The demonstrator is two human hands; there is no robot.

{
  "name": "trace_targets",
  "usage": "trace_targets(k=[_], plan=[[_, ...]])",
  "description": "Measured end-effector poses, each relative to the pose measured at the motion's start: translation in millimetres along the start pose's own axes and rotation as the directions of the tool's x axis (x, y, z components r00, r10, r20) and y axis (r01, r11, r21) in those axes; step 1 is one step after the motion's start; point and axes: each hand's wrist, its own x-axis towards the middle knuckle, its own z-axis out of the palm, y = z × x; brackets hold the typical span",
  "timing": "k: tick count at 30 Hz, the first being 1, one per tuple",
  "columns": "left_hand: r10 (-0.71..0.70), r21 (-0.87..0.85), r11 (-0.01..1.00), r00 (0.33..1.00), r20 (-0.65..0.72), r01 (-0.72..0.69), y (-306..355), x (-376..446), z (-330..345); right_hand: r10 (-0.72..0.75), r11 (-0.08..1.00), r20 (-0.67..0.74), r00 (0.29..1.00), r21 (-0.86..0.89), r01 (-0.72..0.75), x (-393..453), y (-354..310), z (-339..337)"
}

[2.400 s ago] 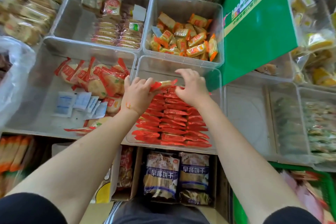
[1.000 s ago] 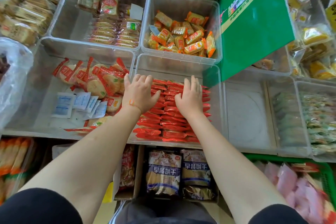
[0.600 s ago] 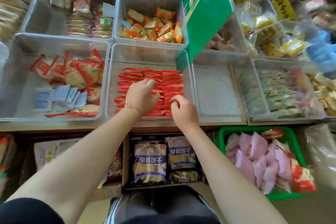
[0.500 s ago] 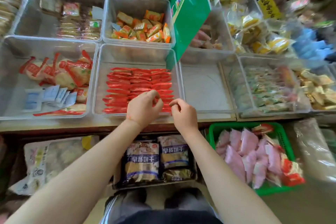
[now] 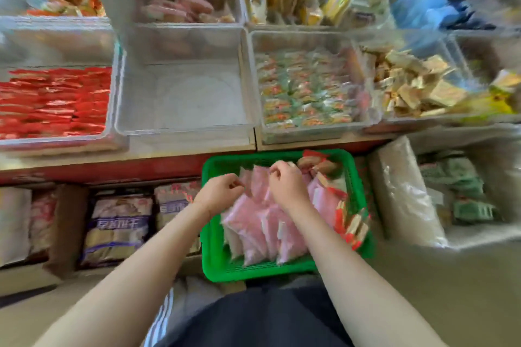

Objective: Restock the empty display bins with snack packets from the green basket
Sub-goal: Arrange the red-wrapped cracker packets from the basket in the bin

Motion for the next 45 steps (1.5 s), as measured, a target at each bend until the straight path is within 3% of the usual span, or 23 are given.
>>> trace_targets(k=[2, 5, 9, 12, 17, 19, 21, 24, 26, 28, 31, 33, 34, 36, 37, 39, 45], plan=[[-0.034, 0.002, 0.999, 0.995, 0.092, 0.034, 24.4, 1.8, 33.6, 0.068, 0.993, -0.042, 0.997, -0.099, -0.072, 6.7, 47.1, -24.4], [-0.078, -0.028, 0.996, 0.992, 0.097, 0.081, 52.8, 3.1, 62.0, 0.150, 0.975, -0.060, 0.987, -0.158, -0.157, 15.1, 101.6, -50.5], [-0.195, -0.072, 0.977, 0.976, 0.093, 0.202, 65.2, 9.3, 78.5, 0.286, 0.951, 0.095, 0.954, -0.154, -0.270, 25.9, 150.6, -55.1], [-0.234, -0.102, 0.965, 0.968, 0.087, 0.243, 73.9, 14.5, 84.1, 0.238, 0.964, 0.101, 0.966, -0.146, -0.222, 30.8, 166.7, -58.9], [-0.241, -0.209, 0.949, 0.971, 0.013, 0.238, 98.9, 31.8, 100.1, 0.043, 0.998, -0.090, 0.995, -0.037, -0.046, 38.8, 153.8, -89.5], [-0.200, -0.221, 0.958, 0.978, -0.050, 0.185, 110.3, 37.2, 109.7, -0.005, 0.993, -0.120, 0.993, 0.117, 0.019, 39.9, 145.6, -103.0], [-0.053, -0.149, 0.988, 0.987, -0.154, 0.030, 120.2, 40.6, 117.4, 0.006, 0.945, -0.037, 0.999, 0.328, 0.007, 40.2, 130.6, -114.0], [0.233, 0.207, 0.958, 0.961, -0.146, -0.201, 129.0, 44.5, 125.2, 0.085, 0.837, 0.250, 0.964, 0.507, -0.206, 45.7, 109.8, -109.7], [0.299, 0.392, 0.893, 0.942, -0.153, -0.220, 129.2, 46.6, 126.7, 0.119, 0.784, 0.387, 0.914, 0.528, -0.326, 49.2, 103.6, -104.1], [0.348, 0.424, 0.877, 0.907, -0.236, -0.227, 127.6, 48.1, 123.6, 0.090, 0.755, 0.466, 0.880, 0.545, -0.366, 52.2, 103.5, -102.3], [0.266, 0.235, 0.950, 0.929, -0.256, -0.208, 125.8, 49.8, 116.9, 0.114, 0.703, 0.516, 0.849, 0.562, -0.436, 57.6, 111.0, -102.4], [0.028, -0.036, 0.999, 0.973, -0.227, -0.037, 123.3, 52.3, 114.5, 0.208, 0.750, 0.410, 0.888, 0.516, -0.414, 67.3, 126.0, -96.2], [-0.140, -0.288, 0.954, 0.975, -0.173, 0.086, 121.9, 53.6, 114.0, 0.252, 0.803, 0.326, 0.911, 0.455, -0.385, 73.3, 136.0, -92.4], [-0.337, -0.721, 0.643, 0.941, 0.039, 0.260, 120.2, 52.7, 112.2, 0.256, 0.910, 0.216, 0.942, 0.276, -0.311, 83.2, 151.1, -88.8], [-0.345, -0.810, 0.519, 0.934, 0.094, 0.273, 117.5, 52.0, 110.1, 0.231, 0.944, 0.202, 0.952, 0.191, -0.269, 86.7, 156.1, -85.8], [-0.313, -0.863, 0.423, 0.938, 0.147, 0.276, 113.1, 49.5, 106.1, 0.152, 0.987, 0.211, 0.966, 0.019, -0.160, 89.8, 158.9, -79.2], [-0.155, -0.889, 0.370, 0.961, 0.228, 0.271, 109.8, 39.4, 100.0, 0.061, 0.935, 0.110, 0.992, -0.353, -0.018, 87.5, 163.4, -63.0]])
